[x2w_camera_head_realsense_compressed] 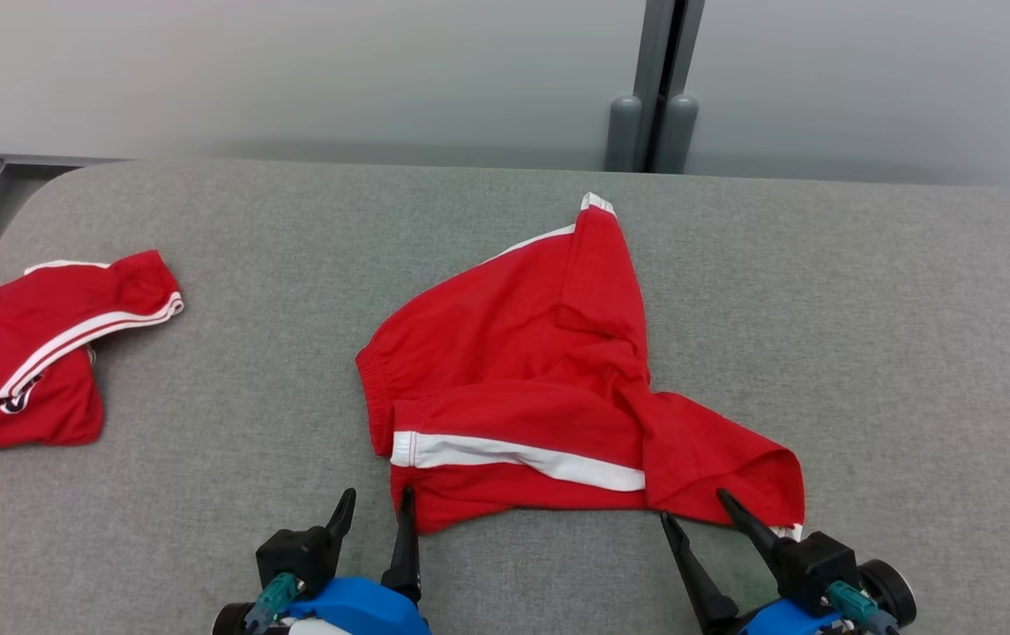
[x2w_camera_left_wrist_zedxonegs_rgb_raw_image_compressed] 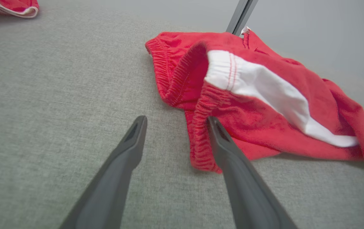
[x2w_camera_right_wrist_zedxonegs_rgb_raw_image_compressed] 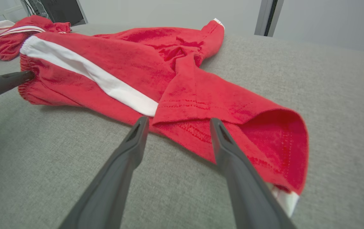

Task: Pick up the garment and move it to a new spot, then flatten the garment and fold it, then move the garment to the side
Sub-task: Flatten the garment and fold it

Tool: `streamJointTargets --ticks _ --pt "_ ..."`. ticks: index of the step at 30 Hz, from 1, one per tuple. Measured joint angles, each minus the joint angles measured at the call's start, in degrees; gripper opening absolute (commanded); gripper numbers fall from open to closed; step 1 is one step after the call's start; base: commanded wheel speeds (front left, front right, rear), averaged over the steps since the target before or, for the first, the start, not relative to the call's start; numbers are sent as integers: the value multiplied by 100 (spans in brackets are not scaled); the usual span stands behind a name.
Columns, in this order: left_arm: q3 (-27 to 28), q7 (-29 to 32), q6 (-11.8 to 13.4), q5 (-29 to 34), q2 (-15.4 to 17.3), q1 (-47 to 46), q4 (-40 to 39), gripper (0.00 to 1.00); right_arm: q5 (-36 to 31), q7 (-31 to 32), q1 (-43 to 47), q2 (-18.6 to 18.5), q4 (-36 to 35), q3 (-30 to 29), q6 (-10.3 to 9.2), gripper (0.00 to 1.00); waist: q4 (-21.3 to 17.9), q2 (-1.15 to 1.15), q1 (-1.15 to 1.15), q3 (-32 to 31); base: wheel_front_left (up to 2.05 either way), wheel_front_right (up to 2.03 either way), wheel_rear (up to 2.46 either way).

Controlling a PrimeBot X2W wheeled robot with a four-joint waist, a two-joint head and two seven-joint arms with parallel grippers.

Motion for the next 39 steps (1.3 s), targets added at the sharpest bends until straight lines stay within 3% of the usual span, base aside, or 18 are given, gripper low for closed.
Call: streamJointTargets --ticks 14,15,17,20,25,30,36,37,38,39 --pt "-142 1 103 99 0 -105 -379 100 67 0 -235 -62 245 224 0 100 369 1 0 313 0 0 0" --pt "-143 1 108 99 0 -106 -397 100 70 0 -237 -58 237 213 0 89 382 1 0 323 0 0 0" --pt "-126 1 125 100 0 -106 -430 100 74 0 -255 -55 181 177 0 43 399 0 0 337 0 0 0" --pt "-79 1 127 109 1 -100 -460 100 88 0 -270 -40 97 86 0 0 397 1 0 339 0 0 0" --pt "-26 1 125 108 0 -68 -452 100 122 0 -265 -27 -73 -142 0 0 339 0 0 318 0 0 0" --pt "-26 1 119 108 0 -77 -513 100 189 0 -354 -48 -389 -798 0 0 286 1 0 303 0 0 0" --pt "-12 1 103 174 0 -89 -503 100 -66 -1 -995 -631 -111 -1115 0 0 215 1 0 330 0 0 0" --pt "-12 1 101 187 0 -96 -492 100 -70 0 -1101 -688 31 -1180 0 5 223 1 0 335 0 0 0" --pt "-13 1 100 208 -1 -98 -482 100 -109 0 -1205 -728 208 -1246 0 43 231 1 0 336 0 0 0" --pt "-14 1 94 210 0 -98 -471 100 -199 0 -1305 -782 447 -1281 0 100 241 1 0 331 0 0 0"
